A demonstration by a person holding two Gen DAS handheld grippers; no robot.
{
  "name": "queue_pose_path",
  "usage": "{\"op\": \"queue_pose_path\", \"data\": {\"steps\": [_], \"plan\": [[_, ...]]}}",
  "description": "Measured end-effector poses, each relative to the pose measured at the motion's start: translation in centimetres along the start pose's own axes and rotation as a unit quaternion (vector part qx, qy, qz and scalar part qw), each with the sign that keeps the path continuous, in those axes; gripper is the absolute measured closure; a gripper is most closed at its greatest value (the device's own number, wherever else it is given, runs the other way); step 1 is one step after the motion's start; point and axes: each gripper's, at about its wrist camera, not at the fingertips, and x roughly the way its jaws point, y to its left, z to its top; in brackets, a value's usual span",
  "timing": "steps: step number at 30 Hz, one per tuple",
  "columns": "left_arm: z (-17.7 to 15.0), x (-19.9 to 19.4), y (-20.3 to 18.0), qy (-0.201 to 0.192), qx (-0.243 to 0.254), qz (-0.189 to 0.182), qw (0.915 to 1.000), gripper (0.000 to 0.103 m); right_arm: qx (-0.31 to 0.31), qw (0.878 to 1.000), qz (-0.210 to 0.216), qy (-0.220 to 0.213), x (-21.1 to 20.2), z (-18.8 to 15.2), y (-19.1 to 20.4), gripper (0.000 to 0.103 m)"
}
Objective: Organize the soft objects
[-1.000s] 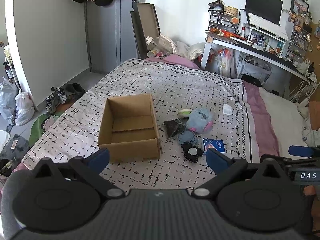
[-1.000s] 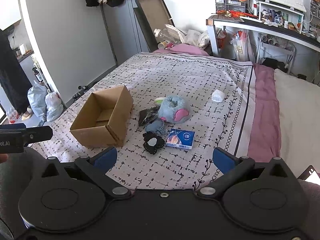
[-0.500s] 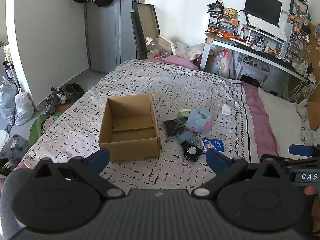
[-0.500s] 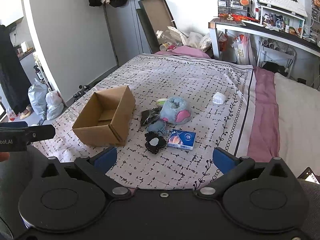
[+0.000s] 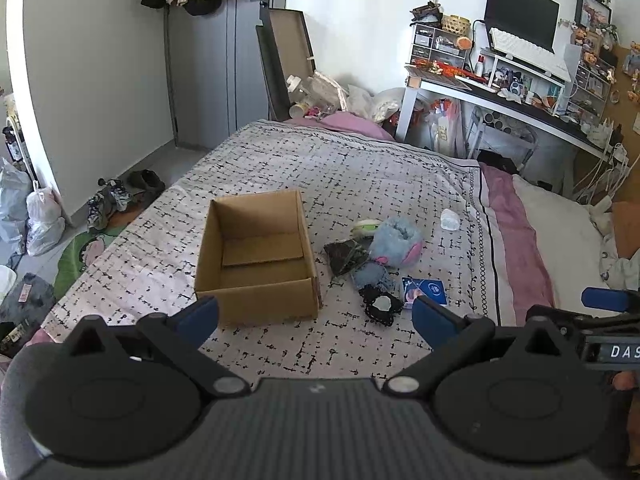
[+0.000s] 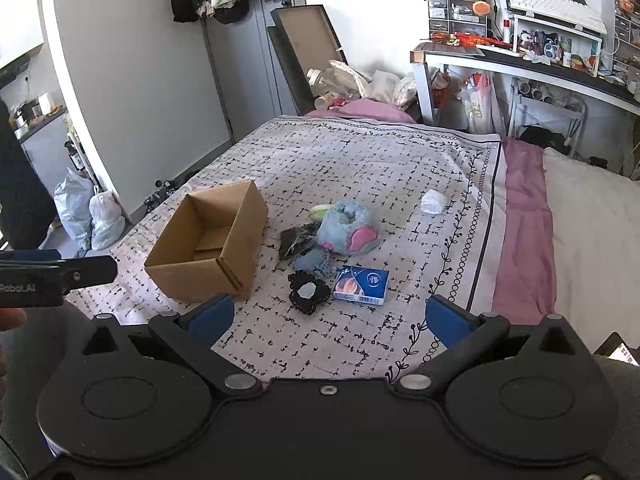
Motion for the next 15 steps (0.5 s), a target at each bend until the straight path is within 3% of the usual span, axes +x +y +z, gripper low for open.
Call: {"op": "queue_pose_path", "data": {"steps": [15], "plan": [[1.2, 1.9, -0.3, 0.011, -0.002, -0.019, 0.9998, 0.001, 0.008, 1.000, 0.009, 0.012, 0.5, 1.0, 0.4, 0.000]]}}
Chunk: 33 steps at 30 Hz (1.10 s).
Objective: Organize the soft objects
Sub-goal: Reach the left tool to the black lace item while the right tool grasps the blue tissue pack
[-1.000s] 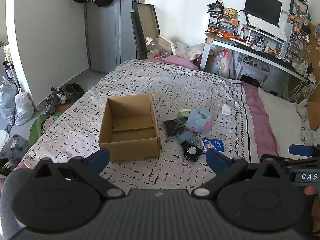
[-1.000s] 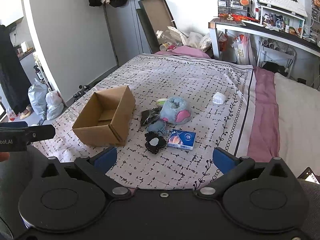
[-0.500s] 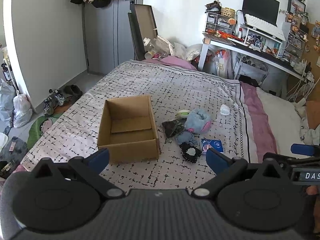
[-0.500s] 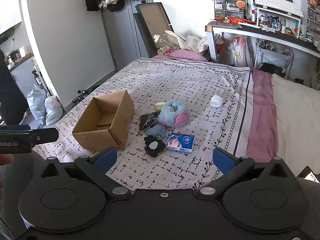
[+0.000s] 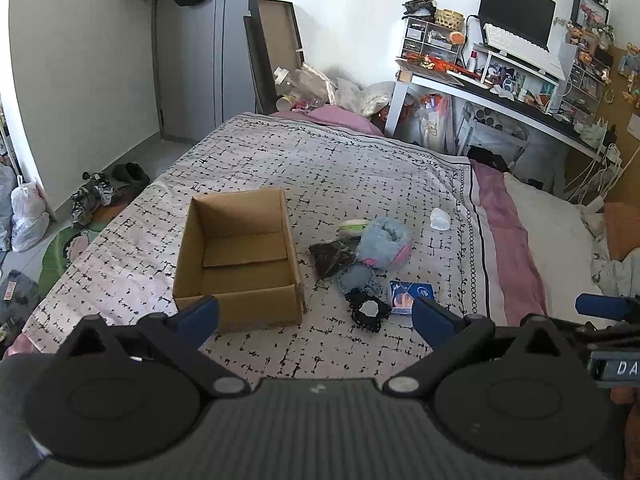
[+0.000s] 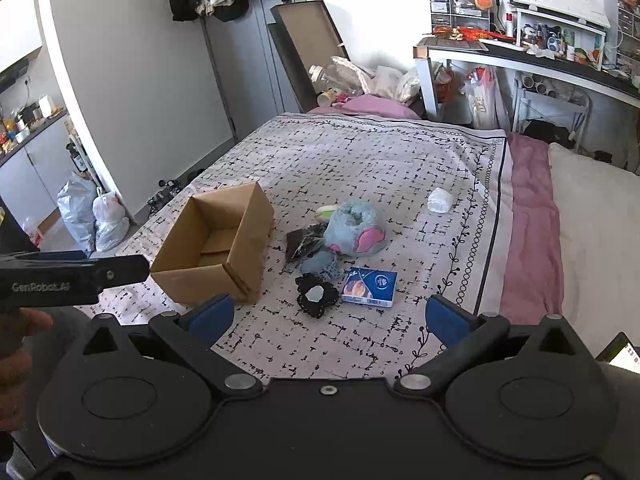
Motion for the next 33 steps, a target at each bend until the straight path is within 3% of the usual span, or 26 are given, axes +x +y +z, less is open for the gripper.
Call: {"op": "queue_pose_path", "data": {"steps": [14, 33], "plan": [[0.9, 4.9, -0.9, 0.030, -0.006, -0.027, 0.9991, 0.003, 0.054, 0.998, -0.020, 0.009, 2.9, 1.4, -2.9, 0.001], [1.7, 14.1, -3.0, 0.096, -0.005, -0.055, 0.9939, 0.008, 0.137, 0.987, -0.017, 0.087, 12.1, 2.8, -7.2, 0.009]]}}
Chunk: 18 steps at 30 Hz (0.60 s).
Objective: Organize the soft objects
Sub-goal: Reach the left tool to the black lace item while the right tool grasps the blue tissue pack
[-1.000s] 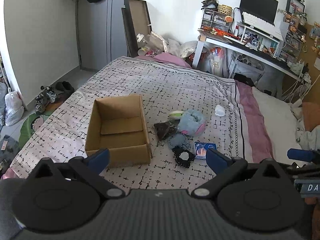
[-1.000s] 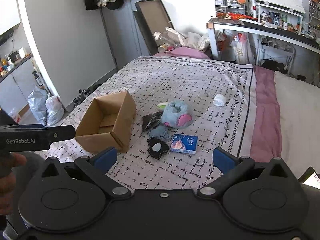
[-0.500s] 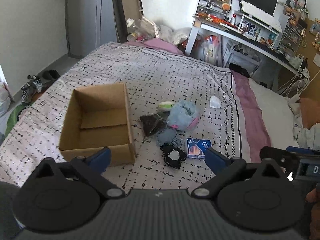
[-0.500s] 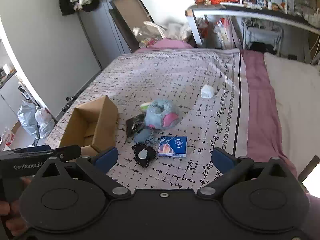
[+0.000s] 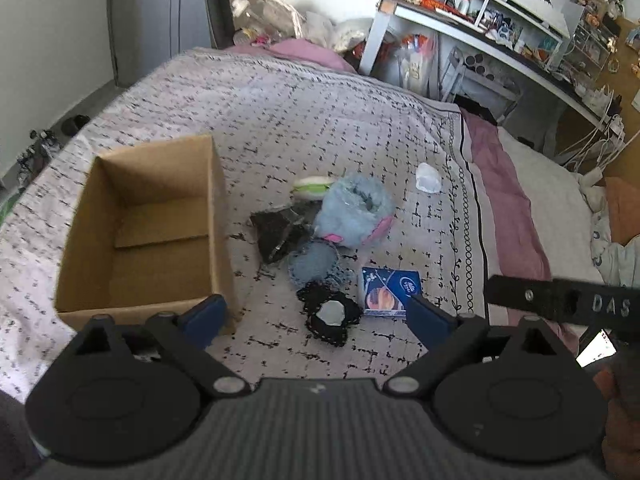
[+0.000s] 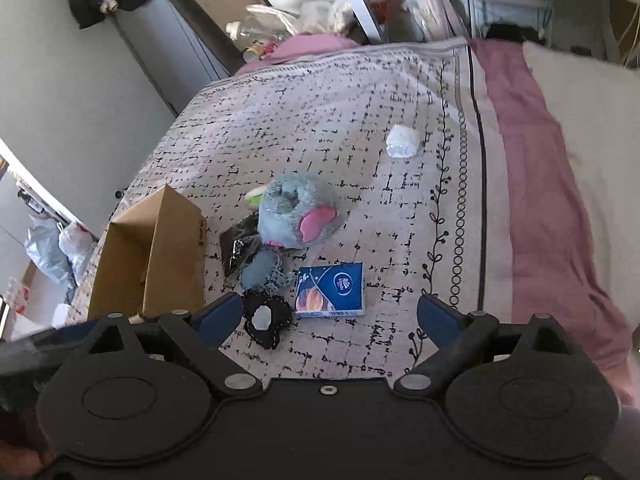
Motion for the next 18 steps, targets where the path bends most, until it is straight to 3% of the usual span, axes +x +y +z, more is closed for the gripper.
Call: {"op": "queue_pose_path", "data": {"steps": [18], "plan": [[-0.6, 9.2, -0.4, 0.085, -0.008, -0.014, 0.9963, 0.022, 0.063, 0.994, 0.044, 0.080, 8.5, 1.6, -2.4, 0.015]]}}
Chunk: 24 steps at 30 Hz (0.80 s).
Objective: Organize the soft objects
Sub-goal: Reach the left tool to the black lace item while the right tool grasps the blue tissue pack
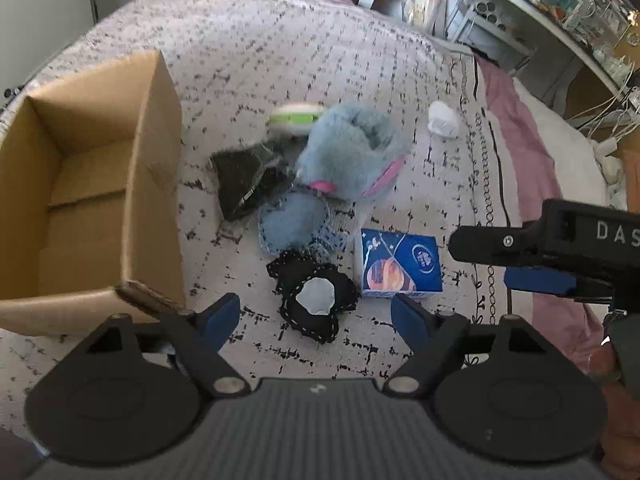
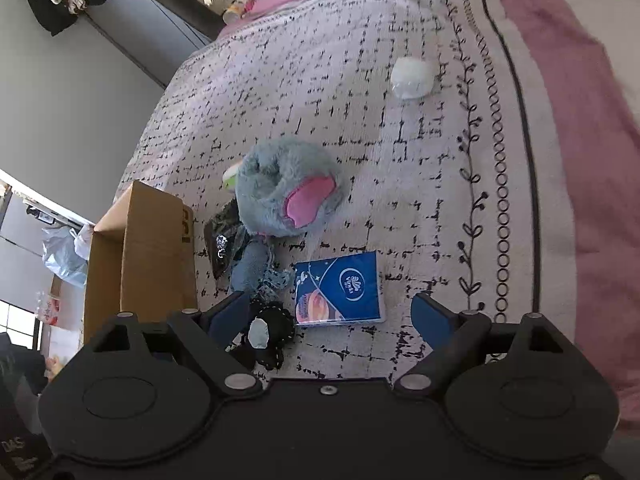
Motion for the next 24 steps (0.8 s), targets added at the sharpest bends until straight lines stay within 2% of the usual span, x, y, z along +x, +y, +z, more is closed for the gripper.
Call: {"op": "queue_pose_path", "data": {"steps": [8, 10, 12, 18, 20, 24], "plan": [[0.4, 3.5, 0.3, 0.028, 0.005, 0.004, 0.9996, 0.024, -0.003, 0.999, -0.010, 0.031, 3.1, 0.7, -0.1, 0.015], [0.4, 4.3, 0.7, 0.034, 0.001, 0.006, 0.9994, 0.029, -0.005, 0.999, -0.017, 0.040, 3.8, 0.8, -0.1, 0.015], [0.4, 4.9, 1.0, 0.039, -0.001, 0.006, 0.9992, 0.030, -0.004, 0.999, -0.020, 0.047, 4.5, 1.0, -0.3, 0.015], [0.5, 5.7, 1.3, 0.035, 0.001, -0.004, 0.9994, 0.030, -0.013, 0.997, -0.028, 0.065, 6.1, 1.2, 0.3, 0.015], [0.5, 5.7, 1.4, 0.029, 0.000, -0.005, 0.9996, 0.035, -0.021, 0.997, -0.036, 0.068, 6.7, 1.2, 0.6, 0.015], [0.8, 5.7, 2.2, 0.023, -0.013, -0.003, 0.9996, 0.061, -0.027, 0.995, -0.061, 0.078, 7.6, 1.2, 0.7, 0.016]]}}
